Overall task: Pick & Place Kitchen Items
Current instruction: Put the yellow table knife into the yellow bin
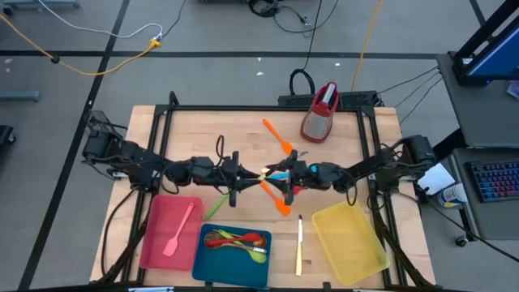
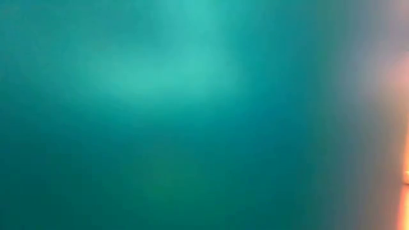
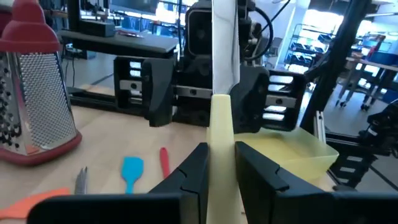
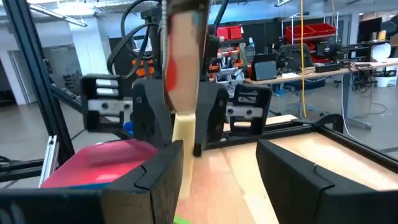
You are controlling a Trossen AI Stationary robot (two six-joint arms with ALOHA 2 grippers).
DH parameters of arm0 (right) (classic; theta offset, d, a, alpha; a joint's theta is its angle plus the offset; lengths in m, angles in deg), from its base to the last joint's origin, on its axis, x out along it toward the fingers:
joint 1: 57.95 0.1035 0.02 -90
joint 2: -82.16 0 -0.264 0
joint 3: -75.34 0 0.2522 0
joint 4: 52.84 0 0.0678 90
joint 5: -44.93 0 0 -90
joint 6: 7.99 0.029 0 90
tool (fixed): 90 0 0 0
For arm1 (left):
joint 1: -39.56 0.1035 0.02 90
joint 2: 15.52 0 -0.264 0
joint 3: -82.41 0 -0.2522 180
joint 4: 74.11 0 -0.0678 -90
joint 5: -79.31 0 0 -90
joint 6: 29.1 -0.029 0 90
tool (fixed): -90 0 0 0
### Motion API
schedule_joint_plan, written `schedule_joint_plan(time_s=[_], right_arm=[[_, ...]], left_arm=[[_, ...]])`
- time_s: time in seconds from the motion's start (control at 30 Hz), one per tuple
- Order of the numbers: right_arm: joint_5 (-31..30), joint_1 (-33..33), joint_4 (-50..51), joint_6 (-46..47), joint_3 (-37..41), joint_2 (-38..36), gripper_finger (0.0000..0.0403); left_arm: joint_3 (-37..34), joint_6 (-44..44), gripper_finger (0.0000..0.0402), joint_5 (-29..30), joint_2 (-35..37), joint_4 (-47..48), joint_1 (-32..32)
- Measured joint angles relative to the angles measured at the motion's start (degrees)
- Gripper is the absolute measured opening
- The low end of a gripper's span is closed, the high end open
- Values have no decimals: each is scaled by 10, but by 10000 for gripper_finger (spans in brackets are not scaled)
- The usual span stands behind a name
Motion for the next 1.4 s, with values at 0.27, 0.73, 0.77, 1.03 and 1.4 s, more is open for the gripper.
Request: schedule_joint_plan(time_s=[0.27,0.73,0.77,1.03,1.4], right_arm=[[58,-3,-22,0,-33,21,196],[59,-18,-3,16,-39,21,129],[60,-18,-2,15,-39,21,114],[62,-18,4,16,-39,21,31],[40,11,51,0,-40,20,35]], left_arm=[[0,-5,67,19,0,2,-4],[0,-18,67,18,0,6,-5],[0,-19,67,18,0,6,-5],[0,-15,67,27,0,8,-5],[0,-9,68,22,0,45,-8]])
